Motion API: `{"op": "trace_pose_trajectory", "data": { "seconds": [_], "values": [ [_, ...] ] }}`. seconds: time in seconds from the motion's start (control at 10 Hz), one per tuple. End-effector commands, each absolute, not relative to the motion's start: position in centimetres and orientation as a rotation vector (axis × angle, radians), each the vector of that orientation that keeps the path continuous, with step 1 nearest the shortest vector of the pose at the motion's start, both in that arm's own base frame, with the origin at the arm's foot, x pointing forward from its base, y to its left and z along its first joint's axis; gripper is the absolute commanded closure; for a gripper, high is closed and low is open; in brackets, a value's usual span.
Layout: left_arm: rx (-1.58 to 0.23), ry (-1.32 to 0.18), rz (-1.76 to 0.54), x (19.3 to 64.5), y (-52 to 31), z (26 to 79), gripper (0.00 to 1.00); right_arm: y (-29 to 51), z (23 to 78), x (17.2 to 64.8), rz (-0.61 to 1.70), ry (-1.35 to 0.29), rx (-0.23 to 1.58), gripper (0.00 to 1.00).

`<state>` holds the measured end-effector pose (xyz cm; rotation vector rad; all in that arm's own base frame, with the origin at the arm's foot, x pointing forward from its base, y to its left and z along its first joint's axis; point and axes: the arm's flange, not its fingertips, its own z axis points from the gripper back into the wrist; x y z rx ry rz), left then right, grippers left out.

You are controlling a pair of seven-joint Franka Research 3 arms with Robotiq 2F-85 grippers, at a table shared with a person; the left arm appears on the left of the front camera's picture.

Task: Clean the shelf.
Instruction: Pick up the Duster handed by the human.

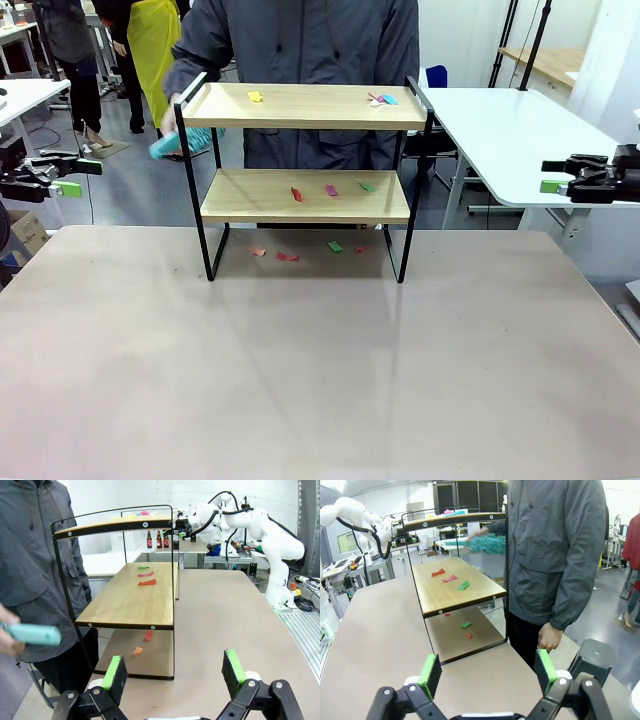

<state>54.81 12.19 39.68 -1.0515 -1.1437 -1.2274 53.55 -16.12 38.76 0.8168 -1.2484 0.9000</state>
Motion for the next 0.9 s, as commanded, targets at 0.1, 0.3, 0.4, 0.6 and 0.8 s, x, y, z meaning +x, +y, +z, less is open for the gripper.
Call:
{"op": "trace_pose_trajectory", "data": {
  "seconds": [0.1, 0.3, 0.4, 0.6, 0.8],
  "values": [
    [-1.047, -1.142, -1.232, 54.82, 12.09, 39.83, 0.0, -16.02, 38.98, 53.57, 0.907, -1.242, 0.808, 0.0],
    [-1.047, -1.142, -1.232, 54.82, 12.09, 39.83, 0.0, -16.02, 38.98, 53.57, 0.907, -1.242, 0.808, 0.0],
    [-1.047, -1.142, -1.232, 54.82, 12.09, 39.83, 0.0, -16.02, 38.98, 53.57, 0.907, -1.242, 0.808, 0.0],
    [-1.047, -1.142, -1.232, 54.82, 12.09, 39.83, 0.0, -16.02, 38.98, 53.57, 0.907, -1.242, 0.808, 0.0],
    [-1.047, -1.142, -1.232, 54.82, 12.09, 39.83, 0.0, -16.02, 38.98, 53.57, 0.907, -1.242, 0.808, 0.0]
  ]
}}
